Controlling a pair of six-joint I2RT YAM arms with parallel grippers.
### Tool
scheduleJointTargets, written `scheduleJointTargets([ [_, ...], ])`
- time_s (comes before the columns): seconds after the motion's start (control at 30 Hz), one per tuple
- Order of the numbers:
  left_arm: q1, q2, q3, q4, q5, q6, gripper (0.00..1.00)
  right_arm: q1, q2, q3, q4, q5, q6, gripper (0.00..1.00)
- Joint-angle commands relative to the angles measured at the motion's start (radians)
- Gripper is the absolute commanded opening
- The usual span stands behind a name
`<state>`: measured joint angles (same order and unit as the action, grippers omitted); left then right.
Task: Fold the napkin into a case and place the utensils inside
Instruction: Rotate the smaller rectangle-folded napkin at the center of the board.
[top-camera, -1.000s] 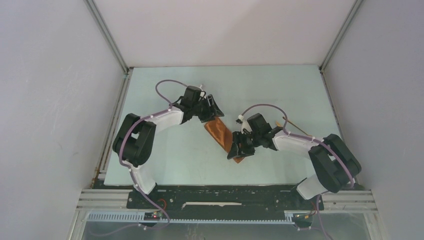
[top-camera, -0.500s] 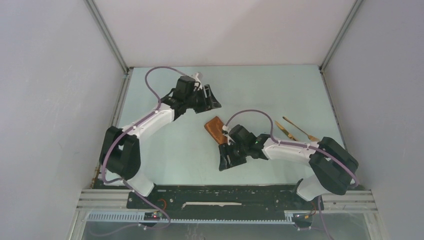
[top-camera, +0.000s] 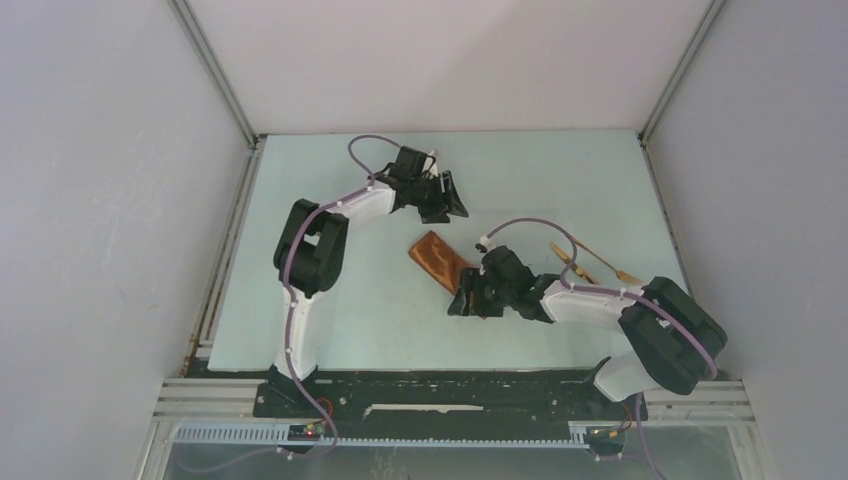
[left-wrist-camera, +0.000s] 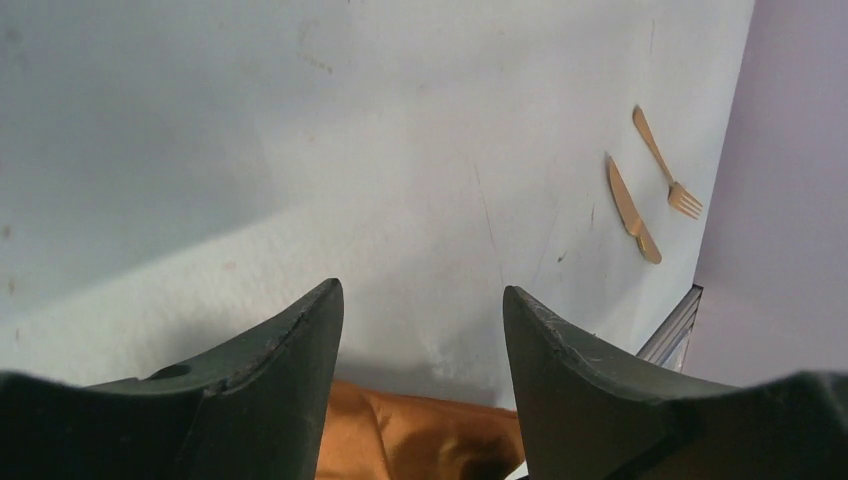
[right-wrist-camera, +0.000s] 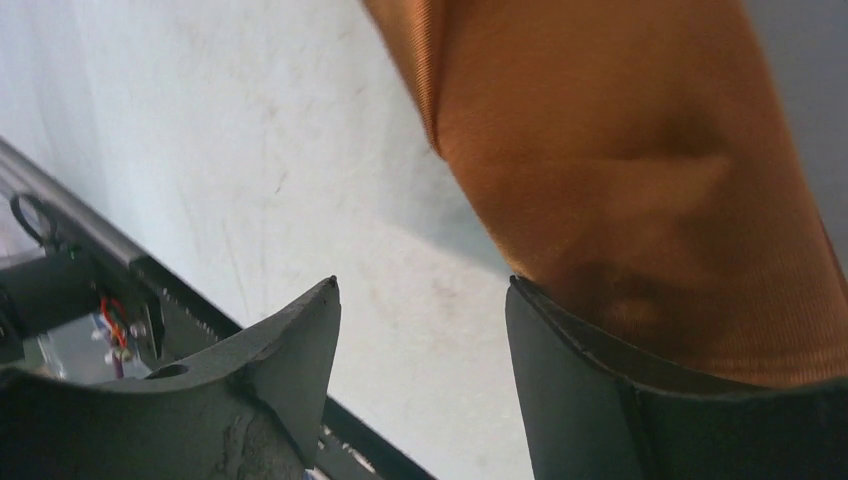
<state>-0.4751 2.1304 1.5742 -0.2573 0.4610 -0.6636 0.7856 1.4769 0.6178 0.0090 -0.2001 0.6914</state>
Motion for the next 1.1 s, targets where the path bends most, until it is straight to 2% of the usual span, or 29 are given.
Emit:
scheduleJointTargets([
  [0.0,-0.003,0.088,0.132,-0.082,0.045,0.058,0.65,-0.106,-0.017,-0.055,-0.018,0.107,-0.025,0.70],
  [0.17,0.004,0.101,0.121,-0.154,-0.021,0.096,0.65,-0.283,0.077,-0.005,0.085,-0.009,-0.090,0.70],
  [0.33,0.007,0.013,-0.018,-0.177,-0.106,0.103,0.65,-0.415,0.275,0.222,0.022,-0.110,-0.145,0.69],
  [0.43,0.007,-0.075,-0.141,-0.159,-0.130,0.088,0.65,-0.451,0.381,0.373,-0.061,-0.161,-0.156,0.68],
  [0.53,0.008,-0.181,-0.272,-0.121,-0.141,0.066,0.65,-0.470,0.435,0.472,-0.081,-0.221,-0.164,0.69],
  [0.67,0.007,-0.305,-0.397,-0.074,-0.131,0.035,0.65,-0.481,0.494,0.634,-0.218,-0.275,-0.216,0.68],
  [0.9,0.010,-0.425,-0.426,-0.116,-0.178,0.077,0.67,-0.496,0.395,0.584,-0.361,-0.248,-0.237,0.69],
  [1.07,0.010,-0.386,-0.484,-0.070,-0.156,0.070,0.65,-0.510,0.345,0.435,-0.183,-0.318,-0.116,0.68],
])
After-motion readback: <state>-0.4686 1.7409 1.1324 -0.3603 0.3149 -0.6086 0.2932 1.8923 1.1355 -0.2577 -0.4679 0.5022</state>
